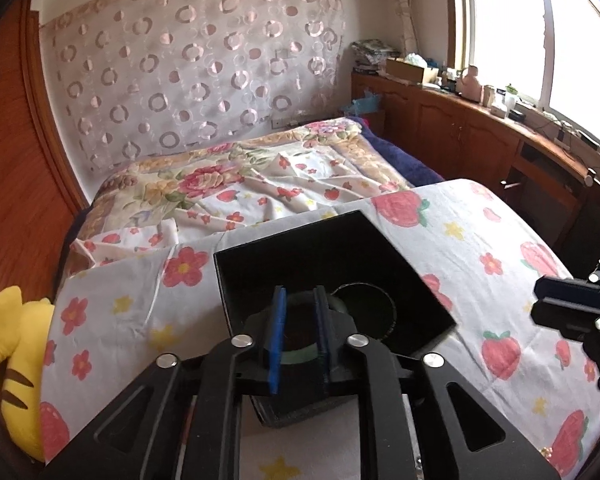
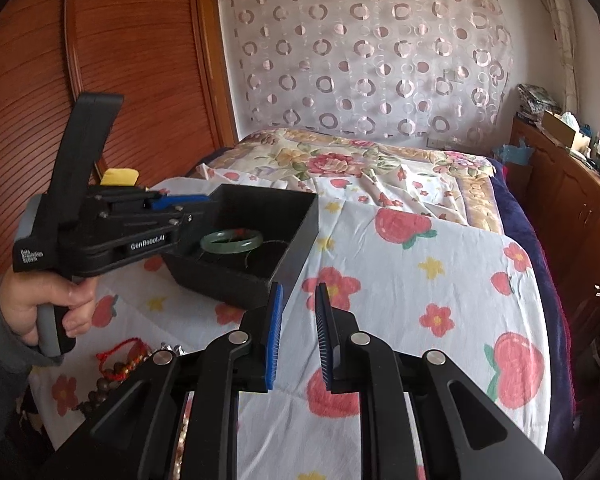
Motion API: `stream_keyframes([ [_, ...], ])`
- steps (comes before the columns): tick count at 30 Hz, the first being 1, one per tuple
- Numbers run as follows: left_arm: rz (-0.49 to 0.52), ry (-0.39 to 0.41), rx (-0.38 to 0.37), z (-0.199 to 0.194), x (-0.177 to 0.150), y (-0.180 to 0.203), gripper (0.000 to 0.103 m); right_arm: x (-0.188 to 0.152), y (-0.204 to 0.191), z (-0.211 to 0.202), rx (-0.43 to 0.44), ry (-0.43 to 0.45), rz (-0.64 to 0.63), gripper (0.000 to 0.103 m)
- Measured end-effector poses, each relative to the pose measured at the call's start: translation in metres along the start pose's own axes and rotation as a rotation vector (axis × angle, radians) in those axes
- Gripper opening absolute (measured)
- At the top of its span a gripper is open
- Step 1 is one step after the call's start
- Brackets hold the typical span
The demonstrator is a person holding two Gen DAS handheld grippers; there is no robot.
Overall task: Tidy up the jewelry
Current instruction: 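Carry both bangles into the black box and open both tools to release them, then grasp the red string bracelet with the left tool while the right tool grasps a pearl necklace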
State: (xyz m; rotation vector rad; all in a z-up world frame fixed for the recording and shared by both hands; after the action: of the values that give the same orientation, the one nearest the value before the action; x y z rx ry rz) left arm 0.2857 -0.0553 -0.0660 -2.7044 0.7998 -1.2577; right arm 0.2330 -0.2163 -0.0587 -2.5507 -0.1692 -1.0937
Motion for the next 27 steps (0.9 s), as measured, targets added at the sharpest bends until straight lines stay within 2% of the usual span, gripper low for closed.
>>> stream_keyframes([
  [1, 0.000, 0.008, -0.003, -0.005, -0.002, 0.001, 0.016, -0.004, -0.002, -0.003, 0.002, -0.001, -0.006, 0.019],
  [2, 0.001, 0.019, -0.011, -0.013, -0.005, 0.003, 0.023, -0.008, -0.004, -0.005, 0.005, -0.003, -0.014, 0.019],
  [3, 0.001, 0.029, -0.016, -0.019, -0.008, 0.004, 0.033, -0.012, -0.006, -0.008, 0.008, -0.005, -0.023, 0.019],
  [5, 0.002, 0.056, -0.031, -0.036, -0.019, 0.008, 0.041, -0.025, -0.010, -0.016, 0.016, -0.012, -0.039, 0.019],
  [12, 0.032, 0.046, -0.073, -0.071, -0.070, 0.025, 0.041, -0.066, -0.011, -0.033, 0.035, -0.056, -0.031, 0.019],
  [14, 0.039, 0.030, -0.086, -0.077, -0.085, 0.030, 0.041, -0.074, -0.010, -0.035, 0.032, -0.066, -0.026, 0.024],
  [17, 0.034, 0.005, -0.111, -0.083, -0.107, 0.036, 0.041, -0.086, -0.009, -0.039, 0.027, -0.073, -0.017, 0.025],
  [23, 0.029, -0.012, -0.137, -0.101, -0.141, 0.038, 0.030, -0.098, -0.015, -0.044, 0.026, -0.074, -0.027, 0.025],
  [27, 0.047, -0.037, -0.131, -0.108, -0.154, 0.036, 0.029, -0.102, -0.021, -0.046, 0.040, -0.077, -0.034, 0.025],
])
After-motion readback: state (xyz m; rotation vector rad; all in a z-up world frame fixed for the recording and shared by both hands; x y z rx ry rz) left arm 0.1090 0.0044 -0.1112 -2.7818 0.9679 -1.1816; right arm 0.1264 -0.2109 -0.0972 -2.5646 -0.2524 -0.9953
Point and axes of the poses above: each gripper's, at about its wrist camera, not at the fingertips, and z roughly the way its jaws point, y to its right, x to its top, the point moved 1 cm from there along z, roughly the way its jaws point, and after that the axes turned 15 degrees about z, right-handed, at the moved point
